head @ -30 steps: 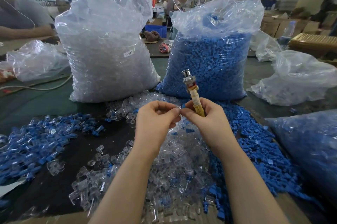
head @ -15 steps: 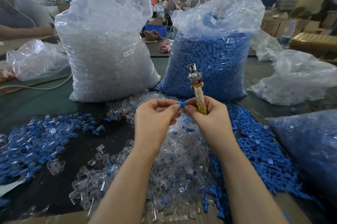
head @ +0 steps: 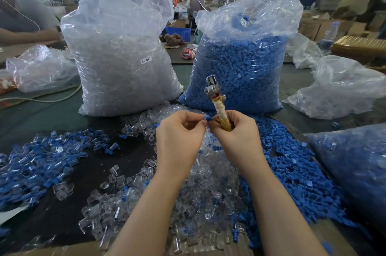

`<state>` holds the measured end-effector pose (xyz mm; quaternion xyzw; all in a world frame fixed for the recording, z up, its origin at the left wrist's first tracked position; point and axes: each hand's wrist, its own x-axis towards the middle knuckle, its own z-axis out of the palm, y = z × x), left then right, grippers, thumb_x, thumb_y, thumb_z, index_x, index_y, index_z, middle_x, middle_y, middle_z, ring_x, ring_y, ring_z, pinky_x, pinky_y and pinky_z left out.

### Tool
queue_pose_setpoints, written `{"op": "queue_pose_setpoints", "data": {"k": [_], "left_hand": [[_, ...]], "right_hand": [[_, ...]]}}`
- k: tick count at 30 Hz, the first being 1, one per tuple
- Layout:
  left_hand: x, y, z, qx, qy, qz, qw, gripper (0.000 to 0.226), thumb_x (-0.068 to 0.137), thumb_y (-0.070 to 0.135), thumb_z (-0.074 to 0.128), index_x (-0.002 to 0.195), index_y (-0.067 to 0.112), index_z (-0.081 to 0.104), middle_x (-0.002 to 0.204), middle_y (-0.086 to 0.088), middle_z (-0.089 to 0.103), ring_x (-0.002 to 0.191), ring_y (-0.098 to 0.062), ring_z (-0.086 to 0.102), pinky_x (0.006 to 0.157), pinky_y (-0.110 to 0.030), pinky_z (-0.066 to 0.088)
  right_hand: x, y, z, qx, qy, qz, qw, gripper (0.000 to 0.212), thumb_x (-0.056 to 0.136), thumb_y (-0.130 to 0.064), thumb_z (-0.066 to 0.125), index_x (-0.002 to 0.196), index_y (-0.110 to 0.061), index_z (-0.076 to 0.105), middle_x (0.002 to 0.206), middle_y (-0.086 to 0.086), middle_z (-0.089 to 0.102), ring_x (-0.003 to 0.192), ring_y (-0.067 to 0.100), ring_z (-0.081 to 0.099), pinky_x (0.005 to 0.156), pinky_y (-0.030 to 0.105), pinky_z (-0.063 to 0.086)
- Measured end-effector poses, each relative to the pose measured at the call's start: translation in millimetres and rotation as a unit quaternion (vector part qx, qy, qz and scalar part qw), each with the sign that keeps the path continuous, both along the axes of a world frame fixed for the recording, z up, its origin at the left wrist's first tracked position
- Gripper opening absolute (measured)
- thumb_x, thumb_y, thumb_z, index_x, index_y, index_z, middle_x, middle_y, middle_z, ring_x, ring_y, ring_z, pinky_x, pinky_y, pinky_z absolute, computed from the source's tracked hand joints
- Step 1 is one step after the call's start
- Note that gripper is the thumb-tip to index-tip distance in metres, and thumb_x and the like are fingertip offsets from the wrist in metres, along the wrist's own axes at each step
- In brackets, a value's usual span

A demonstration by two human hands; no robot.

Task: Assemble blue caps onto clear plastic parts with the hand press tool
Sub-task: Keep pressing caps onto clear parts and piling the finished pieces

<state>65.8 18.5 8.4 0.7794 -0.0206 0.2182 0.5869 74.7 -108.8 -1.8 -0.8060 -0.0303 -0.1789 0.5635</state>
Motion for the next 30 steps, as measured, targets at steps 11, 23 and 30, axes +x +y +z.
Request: {"op": "queue_pose_setpoints", "data": {"k": [11, 23, 30], "left_hand": [[0, 2, -1, -0.014, 0.01, -0.011, 1.0, 0.018, 0.082, 0.015, 0.077, 0.074, 0.029, 0.069, 0.069, 0.014, 0.072, 0.067, -0.003, 0.07, 0.065, -0.021, 0.057], [0, 9, 11, -0.252, 0.035, -0.073, 0.964, 0.009, 0.09, 0.0, 0.063, 0.085, 0.006, 0.065, 0.067, -0.001, 0.074, 0.062, -0.009, 0.071, 0.061, -0.018, 0.056], [2, 13, 10, -0.252, 0.02, -0.061, 0.966, 0.013, 0.089, 0.0, 0.065, 0.081, 0.011, 0.066, 0.064, 0.001, 0.072, 0.061, -0.008, 0.07, 0.058, -0.016, 0.053]], "right_hand": [[-4, -3, 8, 0.011, 0.02, 0.047, 0.999, 0.005, 0.086, -0.016, 0.068, 0.083, -0.02, 0.069, 0.078, 0.008, 0.071, 0.079, 0.031, 0.065, 0.074, 0.048, 0.054], [-6, -21, 5, -0.041, 0.113, 0.159, 0.98, 0.022, 0.08, -0.026, 0.067, 0.096, -0.011, 0.063, 0.086, 0.018, 0.062, 0.075, 0.019, 0.055, 0.073, 0.038, 0.046], [-8, -21, 5, -0.054, 0.144, 0.198, 0.968, 0.023, 0.075, -0.027, 0.067, 0.095, -0.015, 0.062, 0.08, 0.005, 0.055, 0.071, 0.019, 0.048, 0.069, 0.036, 0.038]]}}
